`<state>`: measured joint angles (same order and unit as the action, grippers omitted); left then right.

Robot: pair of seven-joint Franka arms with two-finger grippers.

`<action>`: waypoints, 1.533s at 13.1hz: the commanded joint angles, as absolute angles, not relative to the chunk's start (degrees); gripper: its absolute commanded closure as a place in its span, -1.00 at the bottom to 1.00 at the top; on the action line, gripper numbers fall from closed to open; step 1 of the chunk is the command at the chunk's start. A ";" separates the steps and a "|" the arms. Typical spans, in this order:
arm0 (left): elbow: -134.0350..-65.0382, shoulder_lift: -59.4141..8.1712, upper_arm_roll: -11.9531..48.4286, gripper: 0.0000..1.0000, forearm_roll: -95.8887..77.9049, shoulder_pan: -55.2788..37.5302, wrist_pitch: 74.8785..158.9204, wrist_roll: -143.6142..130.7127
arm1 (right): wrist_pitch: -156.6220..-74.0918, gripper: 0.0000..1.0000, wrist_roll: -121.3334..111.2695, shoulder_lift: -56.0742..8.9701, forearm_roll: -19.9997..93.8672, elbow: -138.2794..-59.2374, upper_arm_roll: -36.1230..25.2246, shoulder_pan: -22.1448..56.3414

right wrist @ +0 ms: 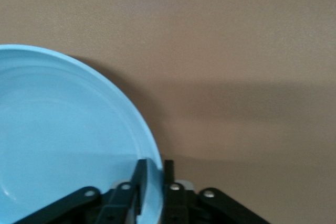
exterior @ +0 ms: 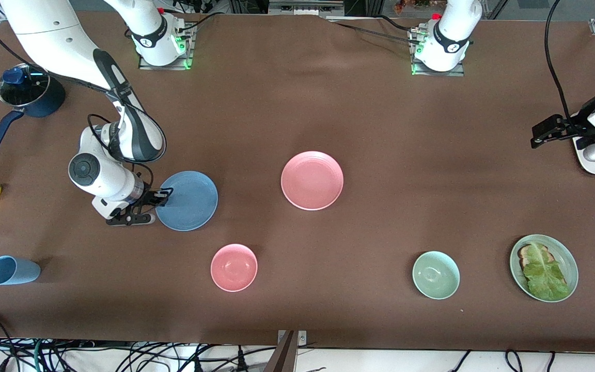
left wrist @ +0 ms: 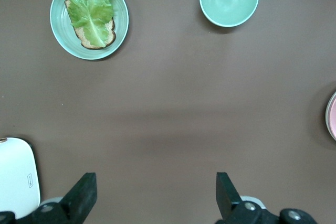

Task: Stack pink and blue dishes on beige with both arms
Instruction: 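Close the right gripper on the blue plate rim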

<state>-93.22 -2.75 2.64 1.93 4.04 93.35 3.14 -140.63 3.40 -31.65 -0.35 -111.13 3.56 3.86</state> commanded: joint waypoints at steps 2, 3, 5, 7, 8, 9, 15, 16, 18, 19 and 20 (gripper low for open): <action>-94.04 -1.23 1.93 -1.00 0.97 2.90 93.60 4.83 | -140.71 1.00 2.37 -29.27 0.44 -112.50 3.87 3.43; -93.87 -0.53 1.76 -1.00 0.88 3.25 93.60 4.83 | -140.54 1.00 2.20 -29.27 0.44 -111.54 3.87 3.43; -94.31 0.00 1.14 -1.00 0.88 2.55 93.52 4.75 | -136.79 1.00 2.11 -28.74 0.18 -107.69 4.04 3.52; -94.22 0.00 0.88 -1.00 0.97 2.37 93.60 4.75 | -128.80 1.00 2.11 -28.92 0.18 -100.41 4.74 3.69; -94.31 -0.09 0.88 -1.00 0.97 2.20 93.78 4.75 | -125.37 1.00 2.28 -29.00 0.26 -97.33 4.92 4.30; -94.31 -0.35 0.88 -1.00 1.23 1.24 93.78 4.75 | -122.46 1.00 2.55 -29.00 0.44 -94.77 5.10 5.35; -94.66 -0.18 0.88 -1.00 1.05 1.14 93.60 4.75 | -115.40 1.00 19.12 -28.47 1.41 -88.51 7.38 14.48; -94.66 -0.18 0.88 -1.00 0.97 1.40 93.60 4.75 | -116.18 1.00 23.86 -28.74 1.32 -88.42 7.38 16.76; -94.57 -0.35 0.88 -1.00 0.97 1.49 93.60 4.75 | -119.69 1.00 33.88 -29.88 1.41 -88.59 7.38 21.86; -94.48 -0.53 0.97 -1.00 0.97 1.49 93.60 4.75 | -121.19 1.00 38.97 -30.75 1.15 -88.59 7.38 25.10; -94.31 -0.79 0.97 -1.00 0.88 1.76 93.60 4.75 | -123.46 1.00 44.50 -32.15 0.62 -88.59 7.38 27.92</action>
